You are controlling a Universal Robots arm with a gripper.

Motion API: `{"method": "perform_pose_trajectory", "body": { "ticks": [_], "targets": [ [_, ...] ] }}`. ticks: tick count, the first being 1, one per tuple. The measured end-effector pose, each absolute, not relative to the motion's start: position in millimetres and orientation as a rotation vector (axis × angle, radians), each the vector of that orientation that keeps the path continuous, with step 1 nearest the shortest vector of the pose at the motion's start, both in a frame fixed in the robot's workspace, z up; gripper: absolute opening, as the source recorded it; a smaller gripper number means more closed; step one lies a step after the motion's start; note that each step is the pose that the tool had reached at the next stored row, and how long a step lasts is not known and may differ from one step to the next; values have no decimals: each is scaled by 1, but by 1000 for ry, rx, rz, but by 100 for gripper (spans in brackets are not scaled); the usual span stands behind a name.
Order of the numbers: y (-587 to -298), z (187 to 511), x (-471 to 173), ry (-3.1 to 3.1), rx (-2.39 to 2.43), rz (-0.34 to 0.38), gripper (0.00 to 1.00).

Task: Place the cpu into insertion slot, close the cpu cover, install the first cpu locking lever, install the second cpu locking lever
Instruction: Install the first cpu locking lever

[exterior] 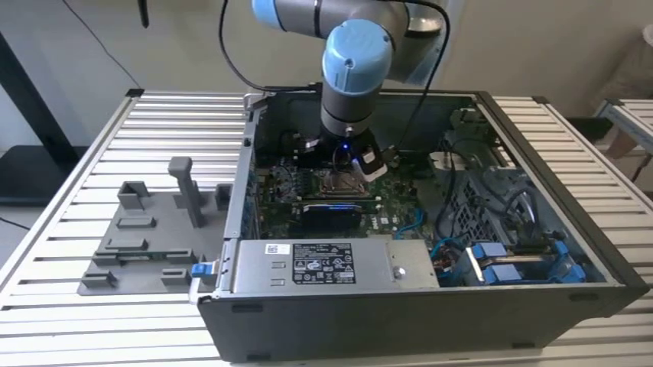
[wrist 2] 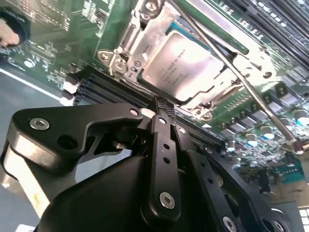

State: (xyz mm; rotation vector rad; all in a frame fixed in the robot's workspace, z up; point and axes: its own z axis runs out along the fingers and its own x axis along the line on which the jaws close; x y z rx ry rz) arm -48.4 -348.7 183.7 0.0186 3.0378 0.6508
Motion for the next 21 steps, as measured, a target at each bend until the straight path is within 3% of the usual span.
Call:
{"method": "perform_pose_trajectory", "body": {
  "ticks": [8,21],
  "targets": [
    [-348,184,-46,3021,20,725,11],
    [-349,196,-86,3014,20,751,11]
  ]
}}
